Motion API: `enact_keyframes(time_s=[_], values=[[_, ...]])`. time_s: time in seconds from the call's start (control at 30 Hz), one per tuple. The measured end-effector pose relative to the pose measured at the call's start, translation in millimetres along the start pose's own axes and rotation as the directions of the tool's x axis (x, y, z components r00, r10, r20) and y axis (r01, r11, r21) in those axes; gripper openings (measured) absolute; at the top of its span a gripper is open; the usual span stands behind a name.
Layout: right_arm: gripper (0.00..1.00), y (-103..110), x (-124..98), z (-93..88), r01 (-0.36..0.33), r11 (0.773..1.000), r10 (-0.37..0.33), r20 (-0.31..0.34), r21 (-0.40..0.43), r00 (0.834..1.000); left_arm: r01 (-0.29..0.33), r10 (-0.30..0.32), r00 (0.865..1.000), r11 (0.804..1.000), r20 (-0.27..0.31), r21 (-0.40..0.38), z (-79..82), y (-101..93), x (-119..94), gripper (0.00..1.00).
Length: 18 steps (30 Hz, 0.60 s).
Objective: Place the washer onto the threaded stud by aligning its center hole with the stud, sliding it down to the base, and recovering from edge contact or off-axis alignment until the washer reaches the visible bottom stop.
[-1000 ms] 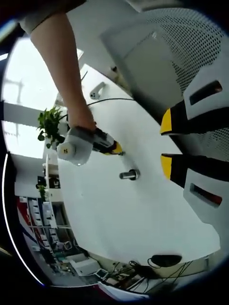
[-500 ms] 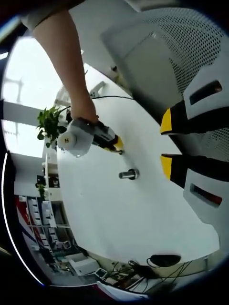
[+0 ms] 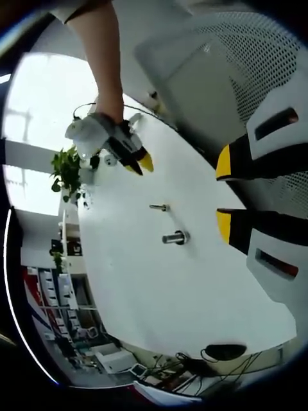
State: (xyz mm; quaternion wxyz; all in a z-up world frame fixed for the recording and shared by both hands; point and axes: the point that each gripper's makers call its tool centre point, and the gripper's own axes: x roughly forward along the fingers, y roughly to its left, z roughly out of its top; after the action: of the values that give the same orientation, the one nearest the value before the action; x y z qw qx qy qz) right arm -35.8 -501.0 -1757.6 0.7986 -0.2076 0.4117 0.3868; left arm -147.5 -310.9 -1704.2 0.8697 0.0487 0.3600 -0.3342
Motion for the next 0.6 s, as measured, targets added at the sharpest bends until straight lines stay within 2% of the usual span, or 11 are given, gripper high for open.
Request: enact_keyframes(time_s=[0.07, 0.2, 0.33, 0.4, 0.5, 0.53, 0.6], values=[[0.26, 2.1, -18.5, 0.3, 0.005, 0.999, -0.008, 0.059, 0.038, 0.998, 0.003, -0.003, 1.0, 1.0, 0.003, 0.002, 0.2, -0.8, -0.4, 0.15], [0.26, 2.5, -55.2, -6.8, 0.053, 0.996, -0.062, 0.119, 0.071, 0.991, 0.014, -0.014, 1.0, 1.0, 0.009, 0.011, 1.3, -2.9, -0.6, 0.15], [0.27, 6.1, -86.8, -9.1, 0.073, 0.978, -0.116, 0.215, 0.197, 0.97, 0.018, -0.019, 0.999, 1.0, 0.028, 0.016, 4.8, -4.1, -1.6, 0.15], [0.27, 8.3, -97.4, -15.4, 0.085, 0.968, -0.143, 0.241, 0.236, 0.96, 0.018, -0.019, 0.999, 1.0, 0.04, 0.017, 6.7, -4.2, -2.8, 0.15], [0.28, 12.0, -107.3, -22.2, 0.117, 0.966, -0.174, 0.249, 0.229, 0.953, 0.009, -0.01, 0.998, 1.0, 0.068, 0.012, 10.1, -2.9, -5.4, 0.15], [0.28, 12.9, -110.0, -22.6, 0.124, 0.966, -0.18, 0.248, 0.228, 0.952, 0.009, -0.01, 0.997, 1.0, 0.072, 0.014, 11.1, -3.0, -5.6, 0.16], [0.28, 13.0, -116.2, -19.4, 0.136, 0.959, -0.204, 0.275, 0.248, 0.939, 0.01, -0.012, 0.996, 1.0, 0.083, 0.018, 14.2, -2.9, -6.1, 0.16]])
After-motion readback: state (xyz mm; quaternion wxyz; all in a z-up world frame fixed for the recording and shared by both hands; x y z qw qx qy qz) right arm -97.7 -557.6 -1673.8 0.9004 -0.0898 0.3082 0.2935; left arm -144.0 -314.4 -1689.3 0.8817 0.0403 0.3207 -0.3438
